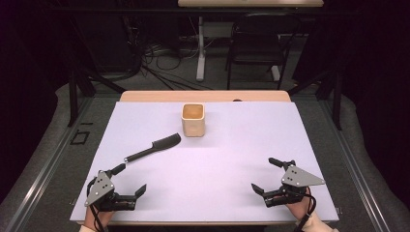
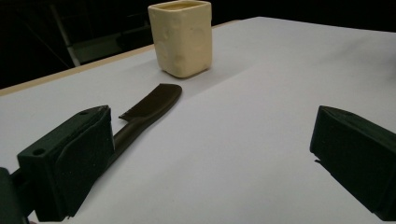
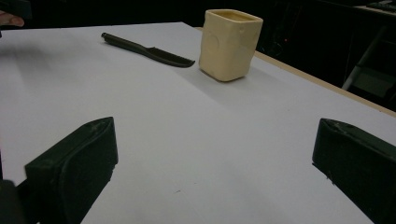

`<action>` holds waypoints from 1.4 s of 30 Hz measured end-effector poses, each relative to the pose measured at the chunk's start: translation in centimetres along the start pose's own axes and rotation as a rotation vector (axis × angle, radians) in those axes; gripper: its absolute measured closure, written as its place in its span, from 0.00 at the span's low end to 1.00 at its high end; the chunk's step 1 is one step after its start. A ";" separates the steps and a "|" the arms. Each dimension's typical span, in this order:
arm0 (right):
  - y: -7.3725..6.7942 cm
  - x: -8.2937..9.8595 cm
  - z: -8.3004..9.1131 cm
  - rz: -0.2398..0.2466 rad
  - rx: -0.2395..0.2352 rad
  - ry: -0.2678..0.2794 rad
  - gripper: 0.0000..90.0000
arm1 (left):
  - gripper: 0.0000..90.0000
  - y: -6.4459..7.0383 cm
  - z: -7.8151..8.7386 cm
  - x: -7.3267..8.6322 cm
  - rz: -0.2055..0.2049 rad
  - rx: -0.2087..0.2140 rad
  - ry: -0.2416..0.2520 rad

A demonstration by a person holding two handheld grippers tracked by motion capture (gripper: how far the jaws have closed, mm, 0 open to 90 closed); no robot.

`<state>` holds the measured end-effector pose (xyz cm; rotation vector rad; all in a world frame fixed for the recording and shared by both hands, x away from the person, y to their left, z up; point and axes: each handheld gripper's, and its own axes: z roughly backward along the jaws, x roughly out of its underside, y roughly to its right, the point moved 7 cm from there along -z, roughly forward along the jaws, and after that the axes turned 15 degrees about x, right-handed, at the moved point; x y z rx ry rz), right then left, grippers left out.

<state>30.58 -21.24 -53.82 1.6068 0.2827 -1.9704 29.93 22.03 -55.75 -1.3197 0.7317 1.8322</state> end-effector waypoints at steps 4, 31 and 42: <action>0.0 0.0 0.0 0.007 -0.002 -0.001 0.00 | 0.00 -0.1 0.0 -0.1 -0.004 -0.009 -0.010; -0.2 0.3 -0.7 0.018 -0.023 -0.025 0.00 | 0.00 -2.6 -0.9 0.1 0.049 -0.087 -0.188; -0.3 0.5 -1.0 0.017 -0.027 -0.037 0.00 | 0.00 -3.3 -2.1 0.0 0.066 -0.063 -0.246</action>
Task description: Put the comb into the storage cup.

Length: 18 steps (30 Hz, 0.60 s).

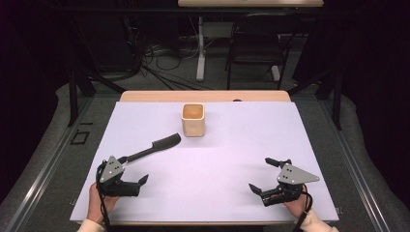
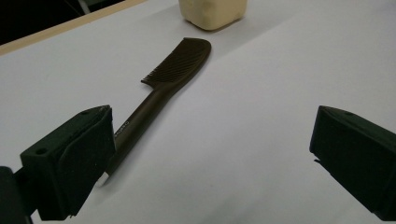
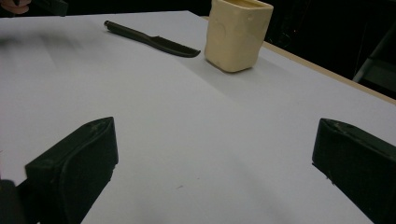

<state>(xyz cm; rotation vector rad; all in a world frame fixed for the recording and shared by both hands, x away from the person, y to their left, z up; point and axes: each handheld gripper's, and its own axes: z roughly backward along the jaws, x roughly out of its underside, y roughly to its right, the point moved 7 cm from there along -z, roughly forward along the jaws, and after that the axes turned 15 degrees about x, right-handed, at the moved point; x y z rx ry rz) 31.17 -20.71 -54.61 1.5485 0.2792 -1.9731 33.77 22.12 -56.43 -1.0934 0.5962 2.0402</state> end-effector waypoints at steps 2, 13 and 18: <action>0.0 0.0 -0.1 0.004 -0.001 -0.002 0.00 | 0.00 -0.2 -0.2 -0.1 0.000 0.004 -0.009; -0.1 0.1 -0.3 0.006 -0.010 -0.003 0.00 | 0.00 -1.0 -0.8 -0.5 0.025 0.020 -0.028; -0.1 0.1 -0.2 0.006 -0.013 -0.006 0.00 | 0.00 -1.2 -1.1 -0.8 0.023 0.028 -0.042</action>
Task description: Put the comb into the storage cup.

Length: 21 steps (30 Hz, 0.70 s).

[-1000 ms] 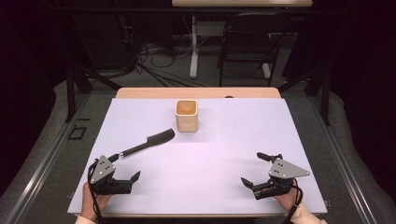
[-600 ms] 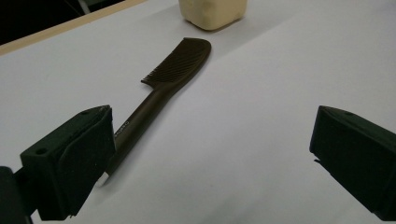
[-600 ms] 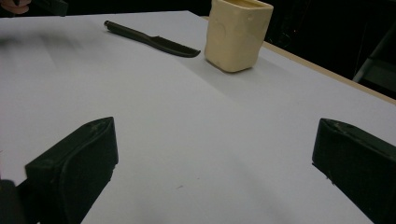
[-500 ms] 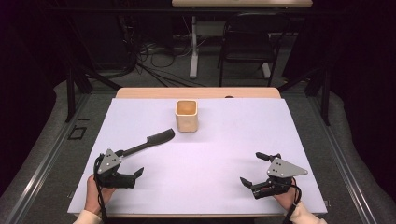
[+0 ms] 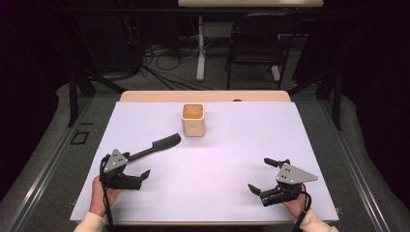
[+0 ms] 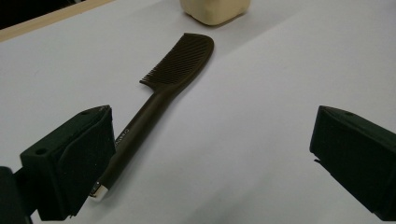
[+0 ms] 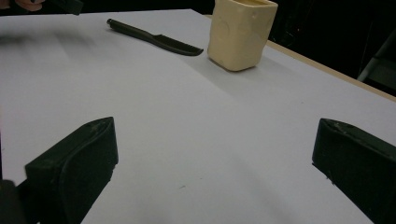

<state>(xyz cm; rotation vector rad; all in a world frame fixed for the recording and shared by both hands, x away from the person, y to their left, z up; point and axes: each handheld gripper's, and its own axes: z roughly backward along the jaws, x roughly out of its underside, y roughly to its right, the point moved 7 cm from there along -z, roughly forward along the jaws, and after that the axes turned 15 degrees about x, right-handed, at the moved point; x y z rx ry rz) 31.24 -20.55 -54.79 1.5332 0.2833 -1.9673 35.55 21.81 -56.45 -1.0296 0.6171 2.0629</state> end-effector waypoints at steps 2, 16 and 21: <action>0.0 0.0 0.0 -0.002 0.001 0.006 0.00 | 0.00 -0.1 -0.1 -0.1 -0.004 0.002 -0.004; -0.1 0.0 -0.1 0.001 -0.004 0.003 0.00 | 0.00 -0.9 -0.5 -0.7 0.000 0.027 -0.039; -0.1 -0.1 -0.2 -0.002 -0.005 0.007 0.00 | 0.00 -1.1 -0.7 -1.2 -0.003 0.025 -0.045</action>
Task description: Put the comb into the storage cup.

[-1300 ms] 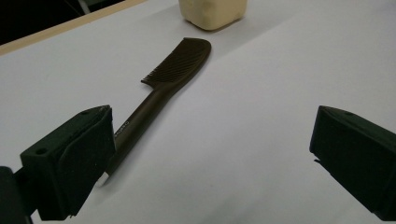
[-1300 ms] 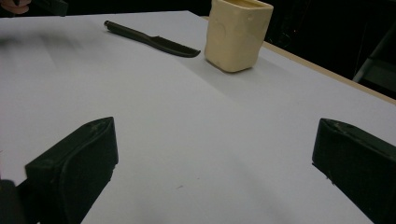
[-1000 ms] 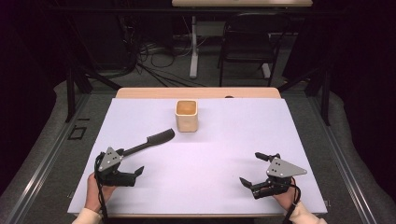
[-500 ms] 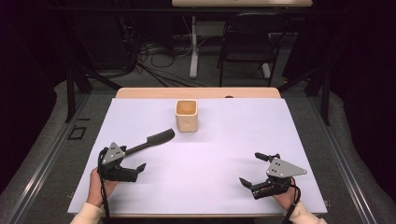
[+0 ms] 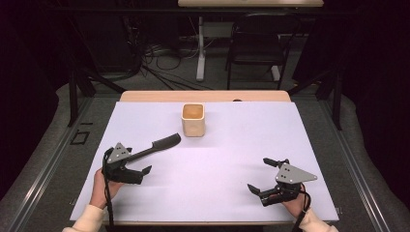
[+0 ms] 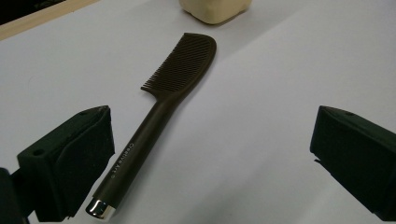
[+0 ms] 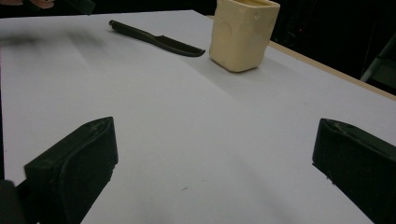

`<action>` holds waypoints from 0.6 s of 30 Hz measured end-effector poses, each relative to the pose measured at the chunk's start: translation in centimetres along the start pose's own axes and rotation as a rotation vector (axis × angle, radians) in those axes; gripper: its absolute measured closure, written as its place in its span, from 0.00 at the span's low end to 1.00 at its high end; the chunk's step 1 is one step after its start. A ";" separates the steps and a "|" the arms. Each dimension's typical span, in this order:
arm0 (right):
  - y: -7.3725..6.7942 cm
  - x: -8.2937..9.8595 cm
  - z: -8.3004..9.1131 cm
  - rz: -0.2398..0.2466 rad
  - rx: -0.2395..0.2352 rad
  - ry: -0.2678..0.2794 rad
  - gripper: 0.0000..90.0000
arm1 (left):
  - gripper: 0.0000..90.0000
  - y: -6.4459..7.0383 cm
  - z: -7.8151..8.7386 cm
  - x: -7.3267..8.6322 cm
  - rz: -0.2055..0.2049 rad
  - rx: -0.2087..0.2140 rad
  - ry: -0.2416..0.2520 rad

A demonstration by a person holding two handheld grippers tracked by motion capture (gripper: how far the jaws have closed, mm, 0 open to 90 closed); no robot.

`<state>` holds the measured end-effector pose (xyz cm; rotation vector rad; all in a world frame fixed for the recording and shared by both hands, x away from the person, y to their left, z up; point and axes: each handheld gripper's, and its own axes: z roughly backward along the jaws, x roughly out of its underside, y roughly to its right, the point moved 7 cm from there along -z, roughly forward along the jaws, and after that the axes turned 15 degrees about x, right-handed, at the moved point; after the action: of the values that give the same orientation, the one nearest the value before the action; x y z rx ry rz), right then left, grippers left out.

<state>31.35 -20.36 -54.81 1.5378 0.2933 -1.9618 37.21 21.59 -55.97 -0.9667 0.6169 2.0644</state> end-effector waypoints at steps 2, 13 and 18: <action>0.0 0.0 0.0 0.000 -0.002 -0.002 0.00 | 0.00 -0.3 0.0 -0.3 -0.003 -0.001 -0.010; -0.1 0.1 -0.1 -0.004 0.001 -0.006 0.00 | 0.00 -1.2 -1.1 -1.1 -0.015 0.013 -0.088; 0.0 0.1 -0.1 -0.006 0.000 -0.006 0.00 | 0.00 -1.7 -2.0 -1.2 -0.032 0.016 -0.151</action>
<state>31.41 -20.30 -54.95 1.5323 0.2952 -1.9707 39.94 20.74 -56.42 -0.7982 0.5352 2.0784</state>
